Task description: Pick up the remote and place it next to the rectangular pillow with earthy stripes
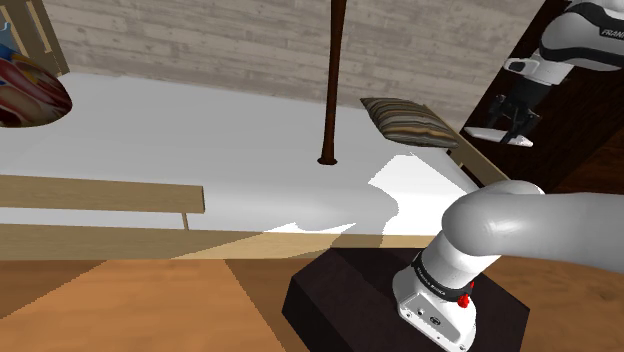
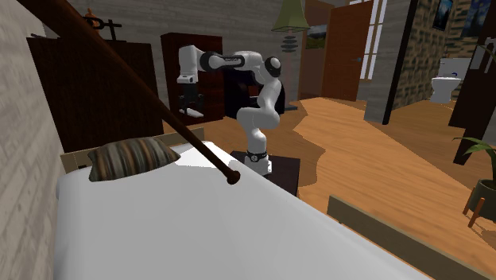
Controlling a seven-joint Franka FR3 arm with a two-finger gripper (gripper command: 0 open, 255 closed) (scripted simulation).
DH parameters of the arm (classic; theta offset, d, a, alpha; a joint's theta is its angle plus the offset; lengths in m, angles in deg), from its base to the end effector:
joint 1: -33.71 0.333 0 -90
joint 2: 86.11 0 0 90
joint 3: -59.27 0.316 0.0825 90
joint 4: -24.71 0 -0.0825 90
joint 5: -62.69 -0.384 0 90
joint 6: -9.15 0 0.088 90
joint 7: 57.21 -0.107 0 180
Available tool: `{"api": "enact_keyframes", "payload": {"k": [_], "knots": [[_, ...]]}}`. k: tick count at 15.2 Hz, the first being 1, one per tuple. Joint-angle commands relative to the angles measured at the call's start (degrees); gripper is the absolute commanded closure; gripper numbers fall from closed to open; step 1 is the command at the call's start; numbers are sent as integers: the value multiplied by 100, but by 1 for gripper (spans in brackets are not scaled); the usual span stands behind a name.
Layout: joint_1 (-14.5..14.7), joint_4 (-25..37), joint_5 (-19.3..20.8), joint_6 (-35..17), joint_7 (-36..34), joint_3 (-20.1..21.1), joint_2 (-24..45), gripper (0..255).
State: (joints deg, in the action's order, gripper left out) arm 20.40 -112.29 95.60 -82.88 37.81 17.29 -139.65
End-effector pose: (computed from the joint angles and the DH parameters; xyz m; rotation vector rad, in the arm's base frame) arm 0.1073 -0.3459 0.5231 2.7829 1.4355 -0.0038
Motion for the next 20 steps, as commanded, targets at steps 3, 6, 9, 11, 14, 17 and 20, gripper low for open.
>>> {"api": "enact_keyframes", "payload": {"k": [3,6,9,11,14,17,20], "knots": [[-7,373,258,19,493,-464,121,255],[-35,164,357,-171,463,-578,90,255],[-59,-37,460,-365,433,-700,70,255],[-73,-165,531,-497,414,-787,64,255],[-89,-349,643,-698,384,-926,64,255],[-100,-524,759,-903,355,-1075,78,255],[-103,-688,881,-1114,324,-1235,105,255]]}}
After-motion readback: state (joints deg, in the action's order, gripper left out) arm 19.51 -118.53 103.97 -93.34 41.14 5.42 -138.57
